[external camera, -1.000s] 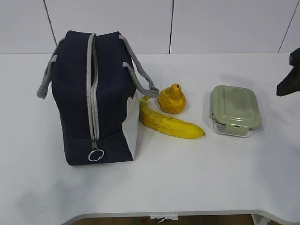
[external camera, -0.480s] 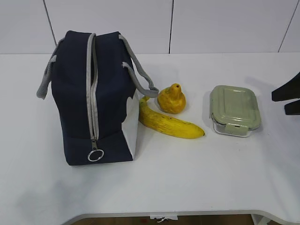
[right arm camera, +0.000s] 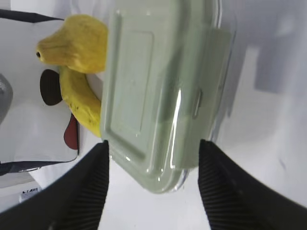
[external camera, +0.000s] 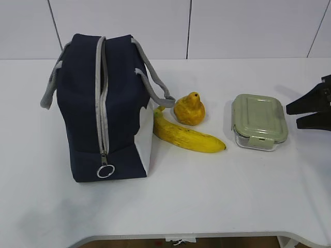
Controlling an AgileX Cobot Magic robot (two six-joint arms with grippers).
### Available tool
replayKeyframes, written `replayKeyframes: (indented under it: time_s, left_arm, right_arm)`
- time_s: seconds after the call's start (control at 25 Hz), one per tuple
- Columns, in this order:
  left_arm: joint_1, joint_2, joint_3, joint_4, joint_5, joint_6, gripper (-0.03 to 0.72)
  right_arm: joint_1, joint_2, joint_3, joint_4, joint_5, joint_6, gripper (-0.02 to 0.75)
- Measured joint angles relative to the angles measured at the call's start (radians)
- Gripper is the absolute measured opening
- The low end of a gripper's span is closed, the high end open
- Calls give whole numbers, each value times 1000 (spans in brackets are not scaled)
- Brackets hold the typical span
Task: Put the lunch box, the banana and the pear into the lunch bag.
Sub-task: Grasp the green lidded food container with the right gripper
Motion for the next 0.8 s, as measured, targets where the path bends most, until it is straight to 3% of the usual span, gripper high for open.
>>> replayKeyframes:
  time_s: [0.36,0.6,0.8]
  left_arm:
    - [0,0,0,0,0,-2,239]
    - [0,0,0,0,0,-4,239]
    - [0,0,0,0,0,-6,239]
  right_arm:
    - [0,1,-20,2,-15,3,461]
    - [0,17,-24,2,-43,10,563]
    - [0,65,-30,8,-47,-5,574]
